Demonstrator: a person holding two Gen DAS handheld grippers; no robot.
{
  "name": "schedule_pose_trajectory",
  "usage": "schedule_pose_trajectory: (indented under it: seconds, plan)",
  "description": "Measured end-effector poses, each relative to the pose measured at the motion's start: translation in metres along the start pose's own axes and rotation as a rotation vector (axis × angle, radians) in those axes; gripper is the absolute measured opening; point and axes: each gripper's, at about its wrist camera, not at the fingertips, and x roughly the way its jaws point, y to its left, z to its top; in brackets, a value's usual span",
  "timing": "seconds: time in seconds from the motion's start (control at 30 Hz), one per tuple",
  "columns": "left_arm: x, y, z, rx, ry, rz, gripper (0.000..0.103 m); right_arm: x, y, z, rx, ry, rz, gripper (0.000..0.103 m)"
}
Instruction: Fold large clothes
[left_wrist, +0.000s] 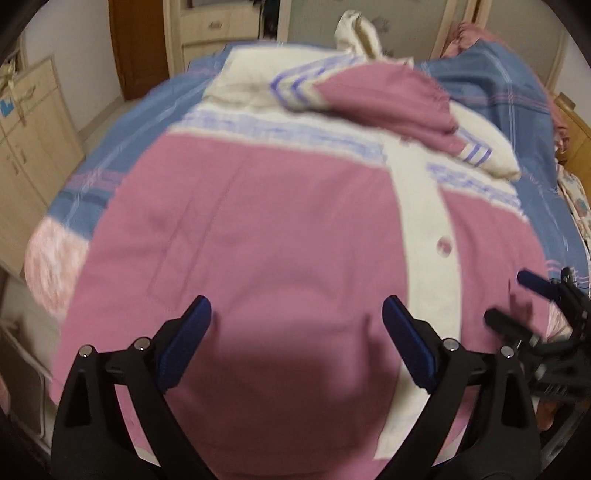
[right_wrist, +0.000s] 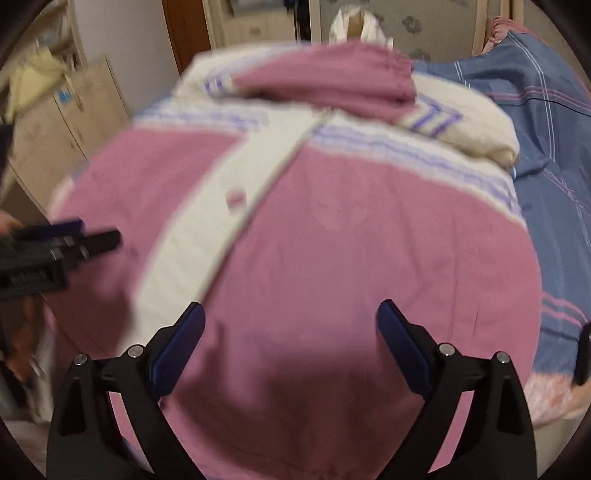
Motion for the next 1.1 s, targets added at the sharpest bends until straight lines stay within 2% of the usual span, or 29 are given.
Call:
schedule_pose_trajectory:
  seconds: [0.07,0.13,0.2,0.23,0.3,0.37,0.4,0.43,0.47,0.5,0.53,0.57,0.6,0.63,0.7,0.77,0.83,0.9,1.0,1.1]
  plan:
    - [-0.002,-0.005,0.023,0.007,-0.048,-0.003,0.095,-0.001,-0.018,0.037,0.040,-0.060,-0.017,0.095]
    - [0.001,-0.006,0.049,-0.020,-0.063,-0.017,0.095,0.003,-0.040,0.079,0.115,-0.121,0.013,0.095]
    - [0.007,-0.007,0.082,-0.056,-0.076,-0.081,0.095,0.014,-0.057,0.118,0.153,-0.160,0.048,0.095]
    - [0.007,-0.008,0.095,-0.061,-0.092,-0.093,0.095,0.026,-0.065,0.135,0.164,-0.156,0.037,0.095]
    - [0.016,-0.017,0.130,-0.033,-0.148,-0.054,0.097,0.068,-0.081,0.173,0.145,-0.112,-0.105,0.095]
    - [0.032,-0.029,0.164,0.050,-0.193,0.019,0.100,0.099,-0.097,0.185,0.138,-0.075,-0.212,0.095]
    - [0.046,-0.031,0.179,0.080,-0.183,0.043,0.100,0.122,-0.110,0.186,0.155,-0.009,-0.244,0.095]
    - [0.072,-0.031,0.195,0.085,-0.141,0.087,0.100,0.143,-0.124,0.185,0.176,0.053,-0.245,0.097]
    - [0.096,-0.026,0.205,0.072,-0.089,0.123,0.100,0.168,-0.136,0.178,0.201,0.118,-0.205,0.099]
    - [0.130,-0.018,0.211,0.044,-0.003,0.161,0.100,0.180,-0.141,0.172,0.197,0.137,-0.177,0.102]
    - [0.156,-0.011,0.212,0.014,0.064,0.164,0.101,0.182,-0.141,0.171,0.180,0.136,-0.176,0.102]
    - [0.172,-0.003,0.209,-0.026,0.095,0.134,0.101,0.177,-0.138,0.173,0.165,0.134,-0.174,0.102]
    - [0.177,0.002,0.205,-0.055,0.072,0.113,0.101,0.165,-0.135,0.178,0.156,0.129,-0.139,0.102]
    - [0.173,0.002,0.200,-0.049,0.015,0.109,0.101,0.156,-0.134,0.183,0.157,0.107,-0.083,0.102]
    - [0.169,-0.002,0.189,-0.032,-0.044,0.113,0.101,0.127,-0.134,0.201,0.165,-0.007,0.021,0.102]
    - [0.167,0.001,0.181,-0.053,-0.097,0.093,0.101,0.112,-0.130,0.223,0.153,-0.089,0.014,0.102]
    - [0.163,0.003,0.176,-0.074,-0.125,0.067,0.101,0.113,-0.124,0.256,0.138,-0.144,0.047,0.102]
    - [0.162,0.008,0.173,-0.094,-0.133,0.036,0.101,0.130,-0.118,0.294,0.120,-0.159,0.067,0.102]
    - [0.168,0.009,0.173,-0.098,-0.140,0.029,0.101,0.180,-0.108,0.364,0.139,-0.096,-0.032,0.102]
    - [0.169,0.009,0.173,-0.095,-0.140,0.032,0.101,0.231,-0.099,0.420,0.189,-0.095,0.019,0.102]
